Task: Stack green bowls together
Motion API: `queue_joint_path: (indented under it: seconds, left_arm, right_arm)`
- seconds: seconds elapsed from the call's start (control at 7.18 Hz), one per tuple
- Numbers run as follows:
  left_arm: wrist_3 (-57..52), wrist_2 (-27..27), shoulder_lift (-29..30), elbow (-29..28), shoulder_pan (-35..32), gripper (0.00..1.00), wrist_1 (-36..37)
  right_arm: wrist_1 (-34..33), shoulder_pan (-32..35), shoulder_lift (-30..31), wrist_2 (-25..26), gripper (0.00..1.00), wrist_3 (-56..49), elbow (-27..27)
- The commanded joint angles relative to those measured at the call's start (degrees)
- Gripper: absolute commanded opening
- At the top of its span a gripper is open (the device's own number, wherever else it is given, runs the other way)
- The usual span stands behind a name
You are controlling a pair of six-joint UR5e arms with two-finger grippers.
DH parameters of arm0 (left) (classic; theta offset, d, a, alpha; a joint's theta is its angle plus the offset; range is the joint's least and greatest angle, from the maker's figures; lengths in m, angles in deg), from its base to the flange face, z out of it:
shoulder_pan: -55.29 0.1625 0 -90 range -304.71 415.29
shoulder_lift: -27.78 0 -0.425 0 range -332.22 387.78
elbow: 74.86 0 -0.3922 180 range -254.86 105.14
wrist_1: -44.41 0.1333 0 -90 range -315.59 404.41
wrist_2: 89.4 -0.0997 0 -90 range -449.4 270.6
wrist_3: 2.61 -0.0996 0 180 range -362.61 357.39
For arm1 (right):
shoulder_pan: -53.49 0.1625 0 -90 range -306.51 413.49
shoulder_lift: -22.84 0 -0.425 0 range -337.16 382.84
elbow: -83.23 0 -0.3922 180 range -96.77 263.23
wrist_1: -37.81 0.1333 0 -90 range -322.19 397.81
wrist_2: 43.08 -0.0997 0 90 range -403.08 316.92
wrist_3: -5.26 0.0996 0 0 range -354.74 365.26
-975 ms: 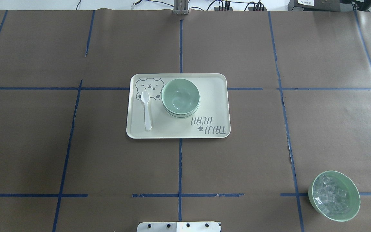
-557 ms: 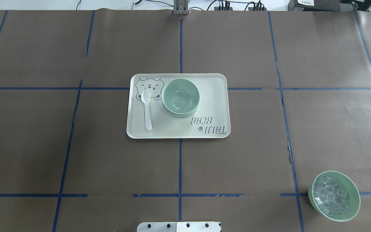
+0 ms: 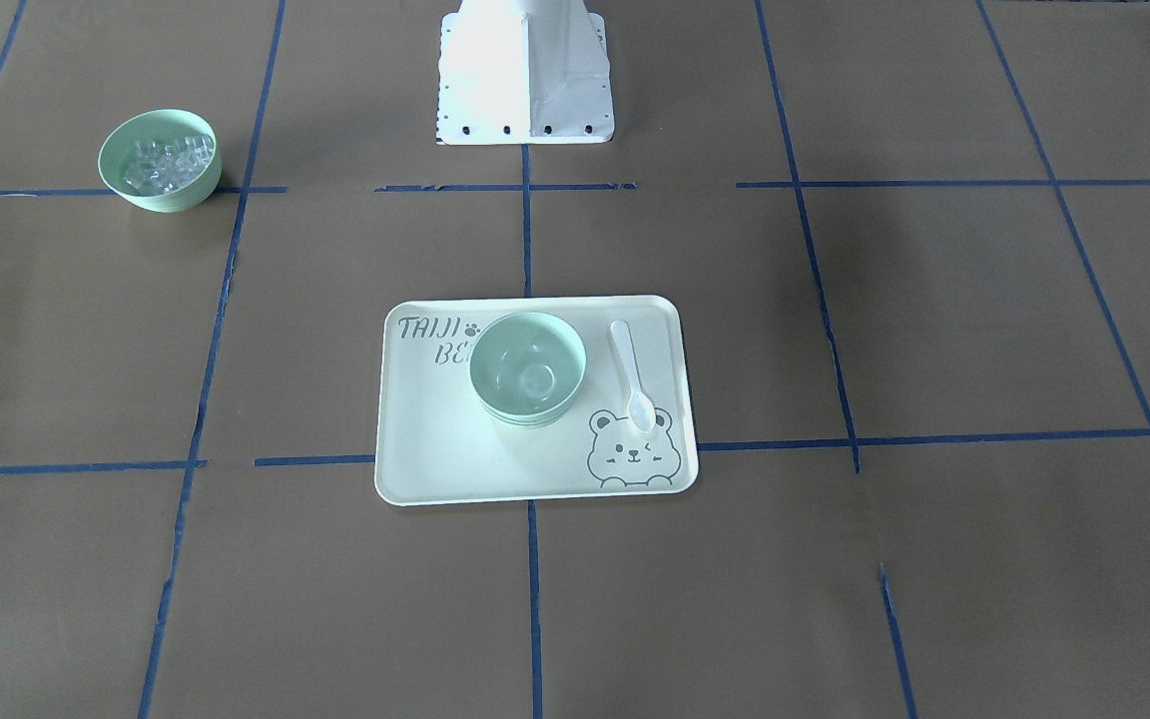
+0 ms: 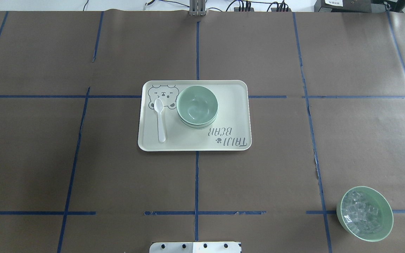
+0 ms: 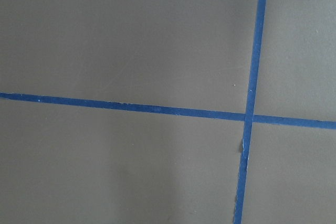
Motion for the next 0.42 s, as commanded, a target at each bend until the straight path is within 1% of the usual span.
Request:
queue_joint_path:
  seconds: [0.0,0.28]
  left_arm:
    - [-0.16,0.03,0.25,-0.06,0.08,1.0,-0.07]
    - [-0.33,-0.06,1.03,-0.23,0.08,1.0,0.02]
  right_arm:
    - [2.95,0.12,0.64,0.46,1.0,-0.18,0.07]
    - [3.5,1.61,0.83,0.46,1.0,-0.36,0.33]
